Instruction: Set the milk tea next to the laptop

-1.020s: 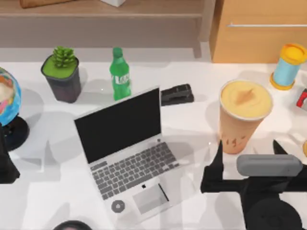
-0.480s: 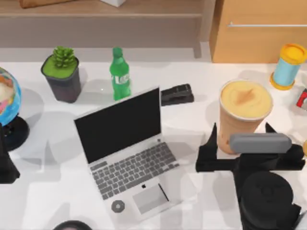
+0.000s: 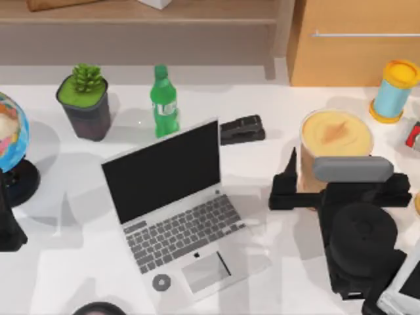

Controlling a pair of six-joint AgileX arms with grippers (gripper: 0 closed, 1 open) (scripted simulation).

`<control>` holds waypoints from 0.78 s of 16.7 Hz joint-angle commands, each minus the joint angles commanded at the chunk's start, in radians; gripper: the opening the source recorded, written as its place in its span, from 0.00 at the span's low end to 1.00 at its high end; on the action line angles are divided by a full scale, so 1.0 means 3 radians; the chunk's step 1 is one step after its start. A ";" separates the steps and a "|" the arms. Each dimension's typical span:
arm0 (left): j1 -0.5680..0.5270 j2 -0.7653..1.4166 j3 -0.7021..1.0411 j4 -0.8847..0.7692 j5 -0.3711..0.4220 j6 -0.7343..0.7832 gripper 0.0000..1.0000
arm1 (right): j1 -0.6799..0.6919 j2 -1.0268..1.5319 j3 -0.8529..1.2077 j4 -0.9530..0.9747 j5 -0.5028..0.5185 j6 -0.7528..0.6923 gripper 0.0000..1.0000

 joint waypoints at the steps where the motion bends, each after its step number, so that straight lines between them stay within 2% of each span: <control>1: 0.0000 0.0000 0.0000 0.0000 0.0000 0.0000 1.00 | 0.0000 0.0000 0.0000 0.0000 0.0000 0.0000 0.92; 13: 0.0000 0.0000 0.0000 0.0000 0.0000 0.0000 1.00 | 0.0000 0.0000 0.0000 0.0000 0.0000 0.0000 0.02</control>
